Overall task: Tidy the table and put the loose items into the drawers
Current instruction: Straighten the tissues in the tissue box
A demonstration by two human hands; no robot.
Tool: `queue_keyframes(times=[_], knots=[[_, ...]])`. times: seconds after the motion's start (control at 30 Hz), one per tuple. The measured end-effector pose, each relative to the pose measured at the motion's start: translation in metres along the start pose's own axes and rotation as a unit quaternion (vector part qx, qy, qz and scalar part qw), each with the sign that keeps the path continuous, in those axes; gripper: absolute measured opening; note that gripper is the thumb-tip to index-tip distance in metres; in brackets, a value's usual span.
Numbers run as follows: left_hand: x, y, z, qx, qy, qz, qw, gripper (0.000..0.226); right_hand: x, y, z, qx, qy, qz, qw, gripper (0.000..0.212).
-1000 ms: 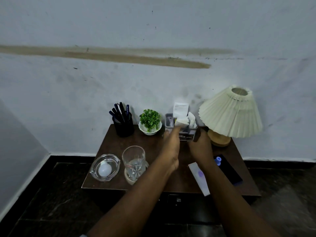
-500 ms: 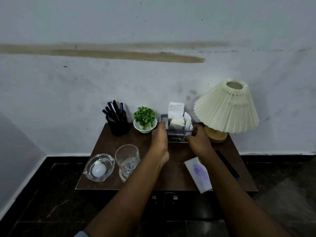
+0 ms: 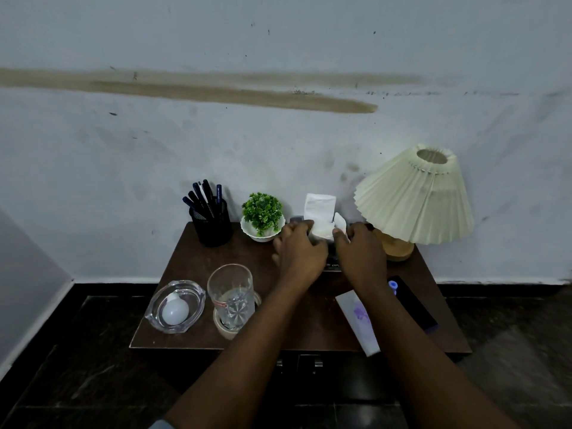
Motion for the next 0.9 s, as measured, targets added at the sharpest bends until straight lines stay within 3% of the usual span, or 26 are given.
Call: queue_keyframes(times=[0.1, 0.2, 0.37, 0.57, 0.9], knots=[[0.006, 0.007, -0.002, 0.019, 0.036, 0.012, 0.999, 0.05, -0.004, -0.002, -0.004, -0.012, -0.046, 0.054, 0.997, 0.024], [0.005, 0.013, -0.006, 0.02, 0.05, 0.058, 0.997, 0.03, -0.009, -0.008, -0.013, -0.048, -0.09, 0.107, 0.989, 0.024], [0.005, 0.017, -0.02, -0.063, -0.074, 0.086, 0.992, 0.019, -0.001, -0.009, -0.016, -0.066, -0.193, 0.104, 0.973, 0.027], [0.005, 0.026, -0.02, -0.069, -0.15, 0.073, 0.983, 0.024, -0.004, -0.005, -0.018, -0.063, -0.183, 0.119, 0.974, 0.025], [0.008, 0.029, -0.024, -0.054, -0.079, 0.042, 0.995, 0.023, -0.003, -0.006, -0.012, -0.053, -0.163, 0.096, 0.98, 0.026]])
Point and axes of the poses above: each hand's wrist, its own y-axis towards the middle knuckle, its own x-axis out of the palm, z = x × y, the point moved 6 cm from there along y, towards the middle knuckle, and after that the axes turned 9 degrees about x, right-handed, at the moved point
